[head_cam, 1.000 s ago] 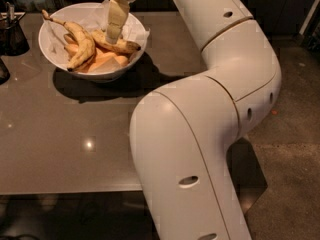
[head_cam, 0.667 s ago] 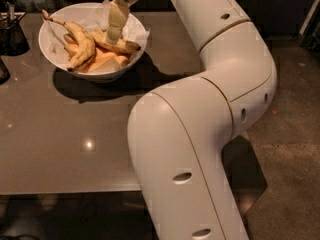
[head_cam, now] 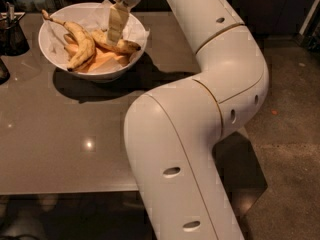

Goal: Pick banana from white bowl

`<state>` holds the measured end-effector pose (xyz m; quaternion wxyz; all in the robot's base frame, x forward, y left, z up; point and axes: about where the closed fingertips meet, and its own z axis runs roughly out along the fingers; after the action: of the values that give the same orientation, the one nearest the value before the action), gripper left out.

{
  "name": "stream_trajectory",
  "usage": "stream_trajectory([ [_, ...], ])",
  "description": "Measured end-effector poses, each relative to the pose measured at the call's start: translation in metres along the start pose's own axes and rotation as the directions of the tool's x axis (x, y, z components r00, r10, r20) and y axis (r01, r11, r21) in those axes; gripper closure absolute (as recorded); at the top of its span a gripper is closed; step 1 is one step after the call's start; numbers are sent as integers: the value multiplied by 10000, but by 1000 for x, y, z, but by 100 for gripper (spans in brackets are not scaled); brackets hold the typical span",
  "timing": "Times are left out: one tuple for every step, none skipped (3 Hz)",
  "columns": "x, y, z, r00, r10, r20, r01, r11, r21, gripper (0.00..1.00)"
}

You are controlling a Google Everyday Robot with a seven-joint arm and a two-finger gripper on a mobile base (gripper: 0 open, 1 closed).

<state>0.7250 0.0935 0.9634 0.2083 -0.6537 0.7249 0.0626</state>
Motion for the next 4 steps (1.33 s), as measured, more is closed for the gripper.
stream_trajectory([
  [-3, -1, 4, 9998, -176, -24, 176, 9998, -16, 21],
  [-9, 1, 8, 9993, -366, -36, 365, 9993, -83, 23],
  [-15, 3, 12, 9987, -494, -100, 493, 9987, -144, 35],
  [-17, 4, 17, 9985, -525, -162, 521, 9984, -231, 36],
])
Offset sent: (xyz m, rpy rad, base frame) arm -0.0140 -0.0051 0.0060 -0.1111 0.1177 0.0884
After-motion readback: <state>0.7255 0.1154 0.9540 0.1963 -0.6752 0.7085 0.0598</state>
